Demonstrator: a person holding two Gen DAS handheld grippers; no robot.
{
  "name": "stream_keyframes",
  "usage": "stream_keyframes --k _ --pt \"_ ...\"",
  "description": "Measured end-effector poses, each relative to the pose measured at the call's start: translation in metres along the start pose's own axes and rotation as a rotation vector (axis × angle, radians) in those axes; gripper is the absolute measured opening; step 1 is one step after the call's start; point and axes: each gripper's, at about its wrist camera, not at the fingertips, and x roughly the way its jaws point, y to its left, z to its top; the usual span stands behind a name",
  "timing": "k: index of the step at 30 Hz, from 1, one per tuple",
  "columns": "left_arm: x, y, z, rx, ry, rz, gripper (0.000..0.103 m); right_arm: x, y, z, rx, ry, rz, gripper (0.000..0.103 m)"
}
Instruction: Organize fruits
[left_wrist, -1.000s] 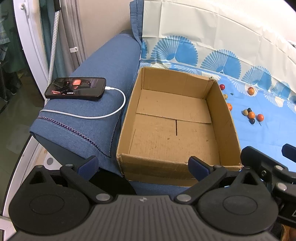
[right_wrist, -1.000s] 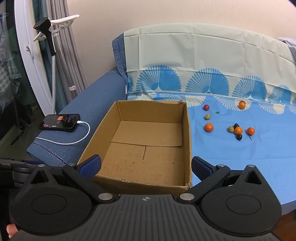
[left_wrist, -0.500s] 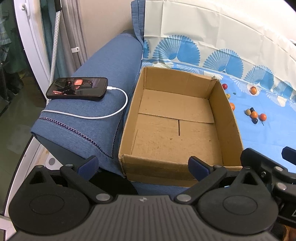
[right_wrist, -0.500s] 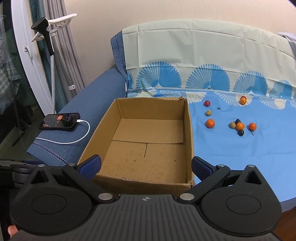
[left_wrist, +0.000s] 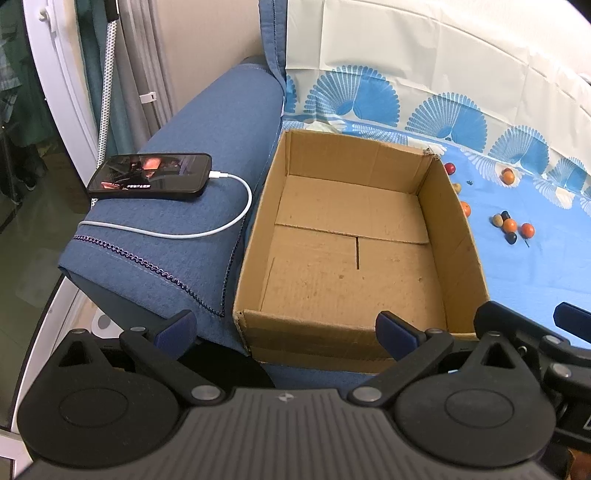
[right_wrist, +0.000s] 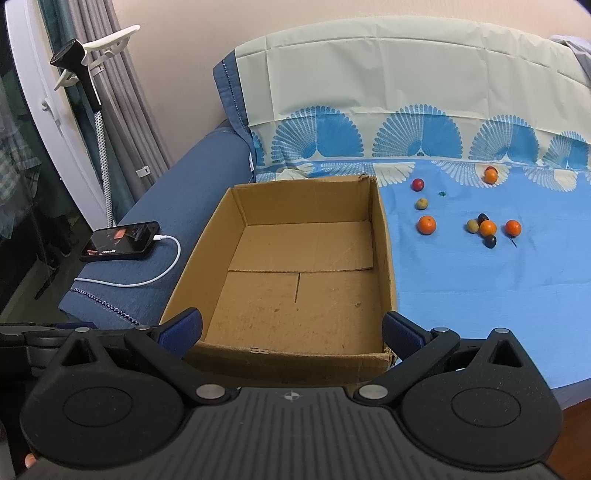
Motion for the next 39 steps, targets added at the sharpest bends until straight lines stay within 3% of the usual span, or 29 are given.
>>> stream_keyframes --k 3,7,9,17,24,31,34,39 --pt "0.002 -0.003 0.002 0.003 0.003 0.002 0.103 0.002 -0.004 0.001 0.007 -0.031 0.022 0.103" --pt "0.004 -0.007 0.008 -0.001 0.007 -0.017 0.103 0.002 -0.008 0.006 -0.020 -0.044 -0.013 0.103" --pt "0.005 -0.011 0.012 -0.002 0.010 -0.024 0.103 -0.002 -0.015 0.010 -0.001 -0.092 0.013 0.103" --pt "0.015 -0.051 0.030 0.065 0.011 -0.026 0.103 -0.011 -0.057 0.029 0.037 -0.192 0.011 0.103" --pt "0.031 -0.106 0.052 0.142 0.037 -0.092 0.103 -0.011 -0.134 0.041 0.106 -0.214 -0.173 0.103" --pt "0.061 -0.194 0.088 0.224 0.057 -0.203 0.103 0.003 -0.229 0.044 0.150 -0.229 -0.401 0.103" --pt "0.088 -0.241 0.103 0.261 0.080 -0.239 0.103 0.018 -0.268 0.046 0.121 -0.235 -0.463 0.103" --pt "0.147 -0.319 0.123 0.308 0.122 -0.266 0.103 0.067 -0.333 0.052 0.130 -0.170 -0.495 0.103"
